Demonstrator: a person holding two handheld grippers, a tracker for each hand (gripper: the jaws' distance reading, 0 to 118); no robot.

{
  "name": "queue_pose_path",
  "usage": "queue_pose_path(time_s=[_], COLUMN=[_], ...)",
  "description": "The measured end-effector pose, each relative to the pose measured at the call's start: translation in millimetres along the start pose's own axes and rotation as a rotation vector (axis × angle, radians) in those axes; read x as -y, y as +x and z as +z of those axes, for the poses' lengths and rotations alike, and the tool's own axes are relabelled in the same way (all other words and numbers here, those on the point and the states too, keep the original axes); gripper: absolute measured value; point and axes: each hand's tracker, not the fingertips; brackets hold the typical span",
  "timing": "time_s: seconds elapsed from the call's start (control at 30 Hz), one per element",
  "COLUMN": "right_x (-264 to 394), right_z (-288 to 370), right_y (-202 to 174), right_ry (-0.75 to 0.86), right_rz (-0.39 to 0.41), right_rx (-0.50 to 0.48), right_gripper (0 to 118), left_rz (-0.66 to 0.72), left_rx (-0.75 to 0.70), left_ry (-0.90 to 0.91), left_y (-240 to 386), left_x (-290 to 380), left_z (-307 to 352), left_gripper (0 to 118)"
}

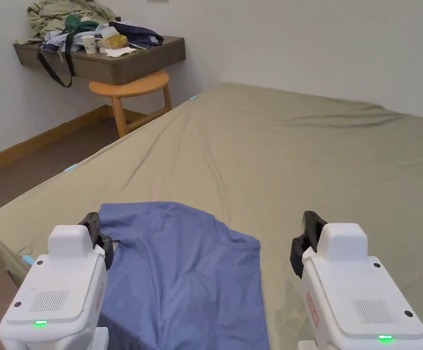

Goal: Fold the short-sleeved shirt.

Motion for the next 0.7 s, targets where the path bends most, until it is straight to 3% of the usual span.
queue_pose_path(time_s=[0.2,0.27,0.3,0.37,0.43,0.53,0.7], right_x=[1,2,2,3,6,10,18], right_z=[-3,-3,-2,-1,2,4,13], right_y=[1,7,10,18,28,42,65], right_ry=[-0.009,-0.013,-0.015,-0.023,-0.032,-0.053,-0.088], right_rz=[0.033,0.046,0.051,0.059,0.070,0.083,0.088], right_rx=[-0.005,0.005,0.012,0.031,0.053,0.091,0.142], right_gripper=[1,1,1,1,1,1,1], left_rz=[0.068,0.114,0.134,0.179,0.215,0.215,0.069], left_rx=[0.079,0.146,0.169,0.203,0.248,0.246,0.225], left_ry=[-0.173,-0.291,-0.363,-0.469,-0.601,-0.727,-0.923], left_y=[-5,5,11,25,39,64,109], left_x=[8,11,13,24,36,62,111], left_z=[-30,-46,-55,-77,-98,-120,-140], left_gripper=[0,6,17,74,113,111,106])
